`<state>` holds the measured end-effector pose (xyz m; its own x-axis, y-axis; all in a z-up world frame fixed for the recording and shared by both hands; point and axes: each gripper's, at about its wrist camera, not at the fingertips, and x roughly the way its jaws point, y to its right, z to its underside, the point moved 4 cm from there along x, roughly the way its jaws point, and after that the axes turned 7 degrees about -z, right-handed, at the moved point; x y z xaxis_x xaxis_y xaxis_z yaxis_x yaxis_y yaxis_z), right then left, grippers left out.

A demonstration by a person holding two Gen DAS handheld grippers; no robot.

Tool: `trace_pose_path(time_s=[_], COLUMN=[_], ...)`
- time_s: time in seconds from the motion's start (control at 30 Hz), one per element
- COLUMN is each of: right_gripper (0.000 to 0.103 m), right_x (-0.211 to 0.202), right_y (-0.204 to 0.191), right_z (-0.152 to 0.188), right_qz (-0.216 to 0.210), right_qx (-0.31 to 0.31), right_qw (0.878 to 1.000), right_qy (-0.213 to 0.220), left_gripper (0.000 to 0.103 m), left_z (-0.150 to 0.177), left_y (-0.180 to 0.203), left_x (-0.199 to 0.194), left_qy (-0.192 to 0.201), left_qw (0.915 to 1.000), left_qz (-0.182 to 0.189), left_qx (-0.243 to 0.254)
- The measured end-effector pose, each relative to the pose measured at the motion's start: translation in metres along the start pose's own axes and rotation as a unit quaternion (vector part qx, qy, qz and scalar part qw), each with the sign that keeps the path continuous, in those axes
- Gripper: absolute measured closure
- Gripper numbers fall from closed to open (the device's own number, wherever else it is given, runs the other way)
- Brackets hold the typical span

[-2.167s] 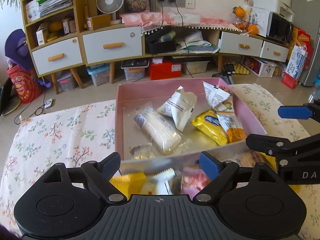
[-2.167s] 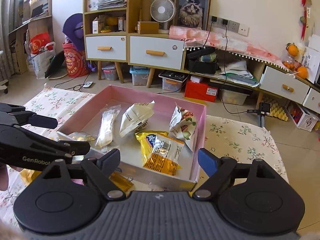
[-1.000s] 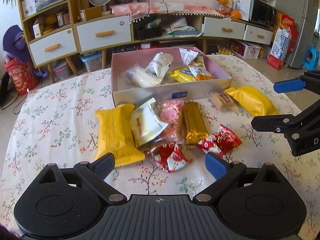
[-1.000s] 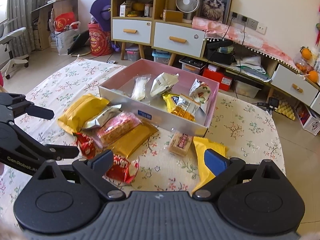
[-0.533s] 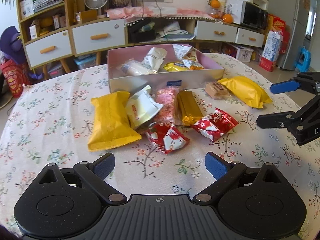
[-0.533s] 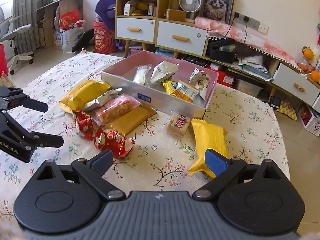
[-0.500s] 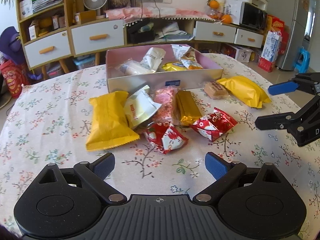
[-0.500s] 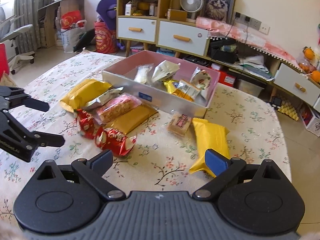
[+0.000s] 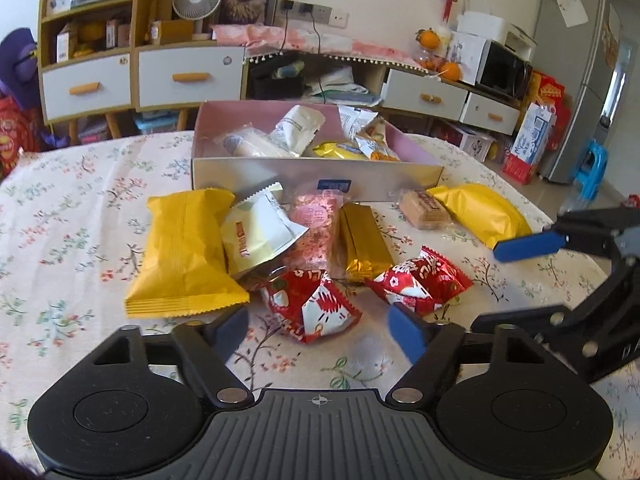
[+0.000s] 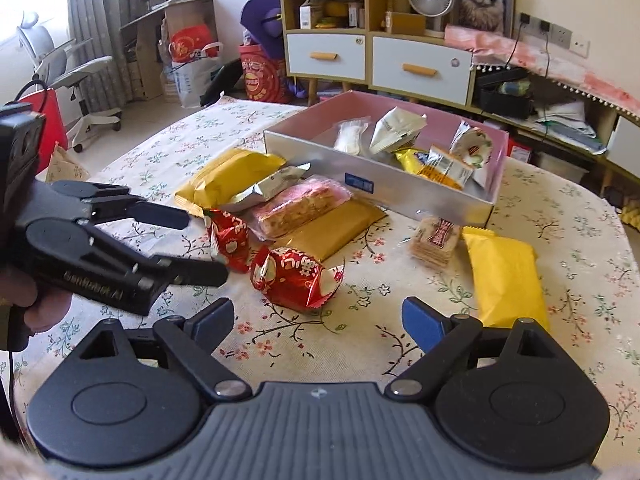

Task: Organize snacks
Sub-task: 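Grasp a red-white candy packet with the left tool while the right tool grasps a red packet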

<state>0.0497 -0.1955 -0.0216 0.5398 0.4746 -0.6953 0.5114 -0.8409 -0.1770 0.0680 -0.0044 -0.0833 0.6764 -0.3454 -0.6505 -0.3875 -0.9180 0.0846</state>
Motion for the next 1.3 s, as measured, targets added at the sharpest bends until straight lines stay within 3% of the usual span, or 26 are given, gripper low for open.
trace_pose_path(time_s=[0.3, 0.37, 0.43, 0.93, 1.3], right_gripper=[0.021, 0.021, 0.022, 0.031, 0.050], right_x=[0.017, 0.021, 0.025, 0.038, 0.042], right_y=[-0.006, -0.007, -0.008, -0.014, -0.017], right_z=[0.002, 0.002, 0.001, -0.009, -0.018], right_qz=[-0.005, -0.005, -0.004, 0.006, 0.012], right_qx=[-0.006, -0.006, -0.006, -0.014, -0.020], right_qw=[1.000, 1.000, 1.000, 1.000, 1.000], right_qy=[-0.014, -0.015, -0.017, -0.017, -0.013], left_gripper=[0.054, 0.065, 0.069, 0.070, 0.070], left_z=[-0.003, -0.004, -0.005, -0.004, -0.004], left_y=[0.005, 0.006, 0.005, -0.004, -0.003], left_x=[0.015, 0.015, 0.015, 0.008, 0.006], left_qy=[0.000, -0.004, -0.008, -0.033, -0.042], left_qw=[1.0000, 0.9999, 0.9999, 0.9993, 0.9987], left_qz=[0.007, 0.010, 0.009, -0.016, -0.023], left_qx=[-0.001, 0.003, 0.005, 0.011, 0.018])
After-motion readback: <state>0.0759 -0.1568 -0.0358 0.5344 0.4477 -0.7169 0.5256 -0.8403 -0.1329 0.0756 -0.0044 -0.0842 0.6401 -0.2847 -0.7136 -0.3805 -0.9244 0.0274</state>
